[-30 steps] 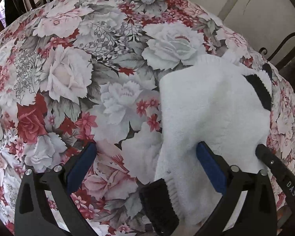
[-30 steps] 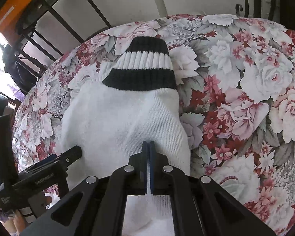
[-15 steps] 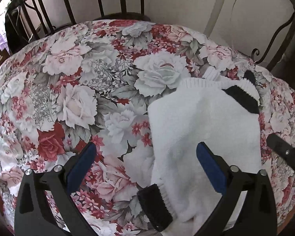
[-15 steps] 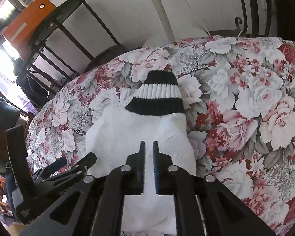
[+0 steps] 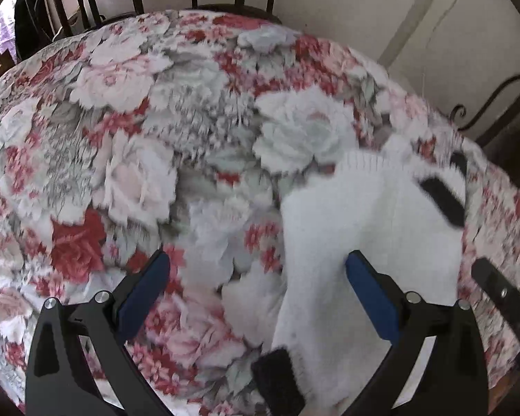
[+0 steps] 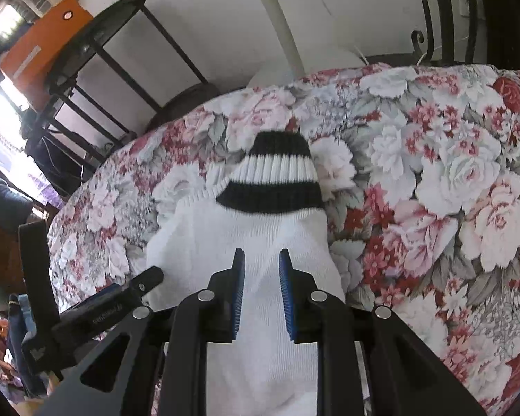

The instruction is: Fold small clothes

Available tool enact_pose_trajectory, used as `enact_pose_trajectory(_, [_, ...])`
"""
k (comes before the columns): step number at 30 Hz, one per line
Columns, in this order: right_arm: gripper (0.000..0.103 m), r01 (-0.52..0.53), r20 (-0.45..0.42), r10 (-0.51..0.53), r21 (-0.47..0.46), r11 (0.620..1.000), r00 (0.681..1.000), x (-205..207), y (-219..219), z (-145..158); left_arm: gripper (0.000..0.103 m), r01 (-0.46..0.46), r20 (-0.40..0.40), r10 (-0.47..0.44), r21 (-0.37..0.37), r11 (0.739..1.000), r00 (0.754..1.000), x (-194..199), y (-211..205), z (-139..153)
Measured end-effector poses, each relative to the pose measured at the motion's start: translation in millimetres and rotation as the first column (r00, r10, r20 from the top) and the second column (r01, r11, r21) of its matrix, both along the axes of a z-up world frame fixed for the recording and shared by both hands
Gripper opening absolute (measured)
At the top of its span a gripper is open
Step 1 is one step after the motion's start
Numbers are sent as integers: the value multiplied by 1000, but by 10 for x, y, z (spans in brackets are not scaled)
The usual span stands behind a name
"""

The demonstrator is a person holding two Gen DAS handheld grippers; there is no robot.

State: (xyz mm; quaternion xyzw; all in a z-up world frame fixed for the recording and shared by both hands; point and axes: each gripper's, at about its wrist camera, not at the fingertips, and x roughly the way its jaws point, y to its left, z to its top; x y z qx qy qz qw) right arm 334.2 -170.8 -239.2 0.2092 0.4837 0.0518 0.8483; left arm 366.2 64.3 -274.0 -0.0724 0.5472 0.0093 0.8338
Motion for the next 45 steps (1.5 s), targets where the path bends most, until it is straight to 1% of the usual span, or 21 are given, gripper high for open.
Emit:
enact_pose_trajectory(3, [21, 9, 16, -9, -7, 1000, 1000, 136, -10, 27, 99, -20, 12, 20, -12, 1000, 1000, 181, 5, 37])
enact_pose_trajectory(7, [21, 4, 35, -3, -35, 999, 999, 412, 36, 24, 99, -41, -23, 40, -29, 999, 999, 382, 11, -69])
enact_pose_trajectory(8, [21, -2, 28, 3, -48, 999, 1000, 521, 64, -34, 99, -48, -48, 47, -18, 999, 998, 425, 3, -161])
enact_pose_trajectory(10, [22, -16, -32, 14, -68, 998, 999, 705, 109, -238, 99, -56, -74, 55, -15, 998, 996, 455, -5, -298])
enact_pose_trajectory(12, [23, -30, -73, 22, -121, 992, 997, 828, 157, -450, 99, -58, -57, 58, 7, 998, 997, 453, -37, -370])
enact_pose_trajectory(13, [24, -39, -75, 29, -140, 989, 997, 854, 178, -503, 99, -49, -50, 50, 28, 998, 998, 453, -73, -387])
enact_pose_trajectory(15, [24, -40, -77, 29, -145, 989, 997, 878, 186, -526, 99, -33, -35, 35, 64, 997, 999, 452, -138, -399])
enact_pose_trajectory(17, [24, -40, -83, 29, -136, 990, 996, 877, 171, -498, 99, -39, -43, 41, 50, 998, 998, 450, -135, -393])
enact_pose_trajectory(21, [24, -34, -85, 27, -86, 996, 996, 699, 80, -263, 98, -55, -72, 53, -26, 998, 996, 371, -84, -209])
enact_pose_trajectory(24, [26, -59, -60, 54, -88, 994, 997, 402, 65, -47, 98, -29, -50, 28, -27, 999, 998, 167, -110, -24])
enact_pose_trajectory(26, [26, -71, -49, 67, -93, 993, 997, 170, 47, 81, 98, 5, -54, -6, -21, 1000, 999, -4, -178, 19])
enact_pose_trajectory(28, [27, -77, -52, 73, -79, 994, 996, -122, 22, 165, 98, 48, -77, -47, 11, 999, 996, -244, -275, -6])
enact_pose_trajectory(32, [28, -66, -69, 61, -80, 995, 996, -593, -40, 137, 98, 89, -143, -80, 52, 995, 986, -722, -413, -165])
enact_pose_trajectory(35, [29, -18, -110, 13, -45, 999, 994, -904, -175, 8, 98, 85, -136, -82, 15, 996, 987, -920, -436, -123])
enact_pose_trajectory(36, [29, -13, -124, 8, -42, 999, 992, -932, -202, -32, 98, 99, -118, -97, 14, 995, 988, -974, -487, -78])
enact_pose_trajectory(38, [29, -12, -143, 6, -44, 999, 990, -964, -227, -96, 98, 131, -89, -126, 47, 990, 988, -1033, -584, -12])
enact_pose_trajectory(39, [29, -14, -147, 8, -44, 999, 989, -977, -240, -117, 98, 159, -84, -153, 73, 985, 985, -1032, -669, -8])
enact_pose_trajectory(41, [29, -15, -151, 10, -32, 999, 988, -960, -244, -132, 98, 181, -93, -173, 84, 980, 980, -1100, -747, -20])
enact_pose_trajectory(42, [29, -21, -151, 18, -18, 1000, 988, -936, -232, -134, 98, 194, -94, -188, 63, 979, 978, -1089, -767, -29])
enact_pose_trajectory(44, [31, -37, -147, 36, -3, 999, 988, -888, -201, -128, 98, 227, -96, -227, -11, 974, 969, -1007, -903, -52])
enact_pose_trajectory(45, [33, -44, -146, 43, -2, 999, 988, -869, -186, -128, 98, 243, -96, -248, -59, 968, 964, -1000, -791, -31])
